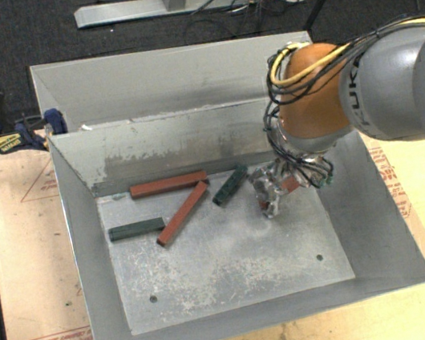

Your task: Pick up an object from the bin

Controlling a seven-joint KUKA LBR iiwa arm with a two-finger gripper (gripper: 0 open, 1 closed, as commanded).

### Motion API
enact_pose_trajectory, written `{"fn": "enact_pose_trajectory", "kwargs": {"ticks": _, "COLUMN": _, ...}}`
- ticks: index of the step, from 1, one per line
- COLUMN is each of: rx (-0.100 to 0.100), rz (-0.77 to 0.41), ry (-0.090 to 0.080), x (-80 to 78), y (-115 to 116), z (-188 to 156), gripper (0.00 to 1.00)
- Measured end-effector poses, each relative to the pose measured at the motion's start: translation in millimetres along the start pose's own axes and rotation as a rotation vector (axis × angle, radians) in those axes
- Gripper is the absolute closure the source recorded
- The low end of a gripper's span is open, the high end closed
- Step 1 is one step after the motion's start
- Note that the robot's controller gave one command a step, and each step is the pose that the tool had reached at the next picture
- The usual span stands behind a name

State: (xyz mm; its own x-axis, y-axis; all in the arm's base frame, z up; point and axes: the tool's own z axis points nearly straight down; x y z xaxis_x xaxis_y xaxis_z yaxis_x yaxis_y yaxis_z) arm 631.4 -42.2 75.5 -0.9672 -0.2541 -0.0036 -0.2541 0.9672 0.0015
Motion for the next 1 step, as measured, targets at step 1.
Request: {"fn": "enact_pose_trajectory", "kwargs": {"ticks": 1, "rx": 0.003, "rz": -0.092, "ry": -0.006, "x": 10.7, "y": 21.1, "z": -169.5, "gripper": 1.00}}
